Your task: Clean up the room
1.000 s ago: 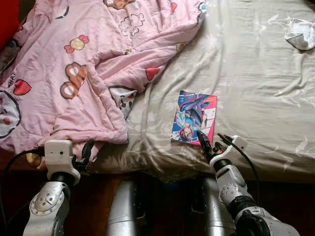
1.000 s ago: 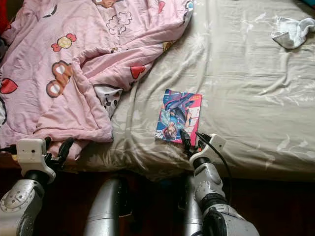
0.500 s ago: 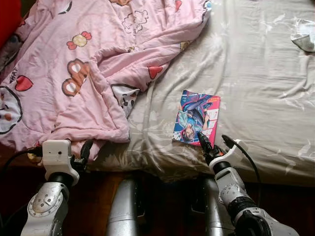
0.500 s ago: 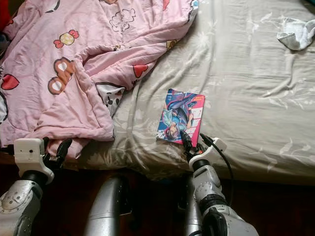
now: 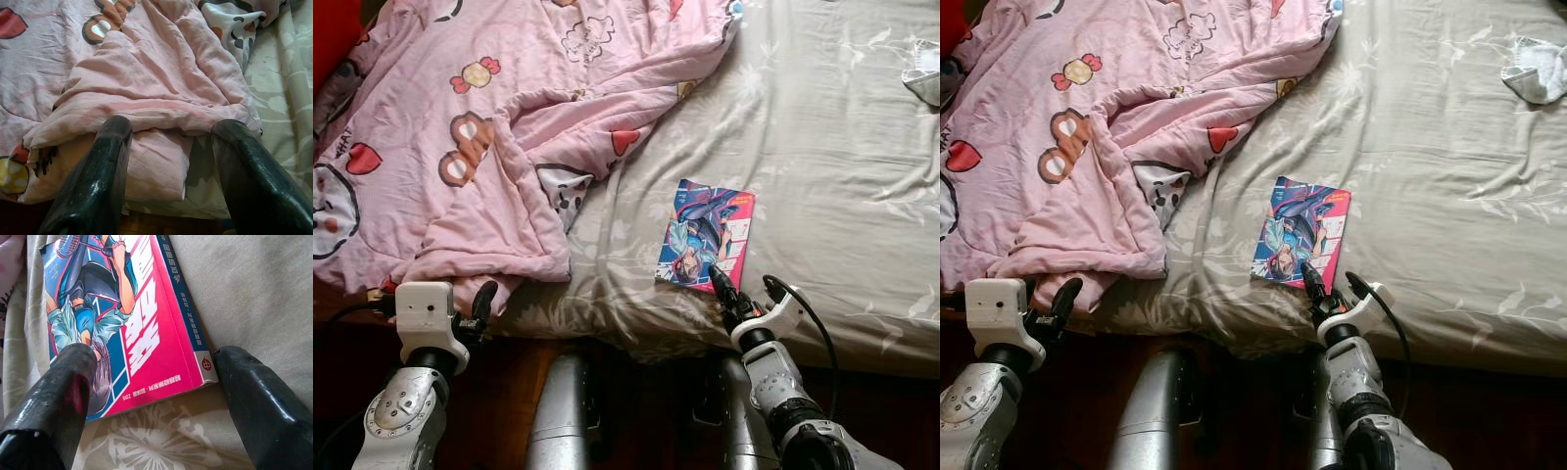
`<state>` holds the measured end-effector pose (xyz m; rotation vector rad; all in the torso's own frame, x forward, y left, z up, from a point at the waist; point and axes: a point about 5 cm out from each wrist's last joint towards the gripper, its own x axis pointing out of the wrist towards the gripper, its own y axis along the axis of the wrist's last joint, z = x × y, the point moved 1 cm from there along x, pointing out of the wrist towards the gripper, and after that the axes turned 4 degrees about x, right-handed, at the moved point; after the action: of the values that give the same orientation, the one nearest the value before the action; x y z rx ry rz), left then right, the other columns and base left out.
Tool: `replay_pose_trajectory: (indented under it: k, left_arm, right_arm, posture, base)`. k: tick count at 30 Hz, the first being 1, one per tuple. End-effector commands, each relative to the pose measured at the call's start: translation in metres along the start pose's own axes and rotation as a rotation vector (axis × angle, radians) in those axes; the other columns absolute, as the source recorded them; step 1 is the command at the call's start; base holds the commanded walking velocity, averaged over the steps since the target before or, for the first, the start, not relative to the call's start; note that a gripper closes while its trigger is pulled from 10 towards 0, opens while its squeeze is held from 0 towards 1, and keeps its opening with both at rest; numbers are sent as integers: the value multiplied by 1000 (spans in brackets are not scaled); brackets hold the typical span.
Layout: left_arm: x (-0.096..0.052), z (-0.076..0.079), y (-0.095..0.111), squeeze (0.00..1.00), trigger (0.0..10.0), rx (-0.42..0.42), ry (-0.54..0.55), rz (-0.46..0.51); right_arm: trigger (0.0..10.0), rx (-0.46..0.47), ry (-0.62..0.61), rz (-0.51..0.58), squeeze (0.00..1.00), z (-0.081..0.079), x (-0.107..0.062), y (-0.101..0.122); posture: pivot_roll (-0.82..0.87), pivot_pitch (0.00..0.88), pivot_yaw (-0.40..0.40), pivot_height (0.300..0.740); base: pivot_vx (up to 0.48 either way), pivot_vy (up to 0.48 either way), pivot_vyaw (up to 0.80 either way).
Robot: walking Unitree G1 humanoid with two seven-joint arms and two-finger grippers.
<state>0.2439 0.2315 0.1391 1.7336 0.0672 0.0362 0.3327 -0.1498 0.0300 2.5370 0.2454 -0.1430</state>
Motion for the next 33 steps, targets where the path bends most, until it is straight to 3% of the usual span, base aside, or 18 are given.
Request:
replay_pose_trajectory:
  k: [1,15,33]
  left_arm:
    - [-7,-7,-6,0,10000,4,21,-39]
    - [-8,-6,-10,0,10000,14,5,-61]
    - [2,1,-15,0,10000,4,-13,-66]
  right_arm:
    - [0,78,-67,-101,0,16,-15,-33]
    - [0,105,-60,-118,0,23,-25,-42]
    - [0,91,-17,-115,0,16,-20,-39]
  posture:
    - [251,566,130,614]
    - [245,567,138,614]
    - [227,527,132,614]
  base:
    - [0,0,0]
    - [0,0,0]
    - [0,0,0]
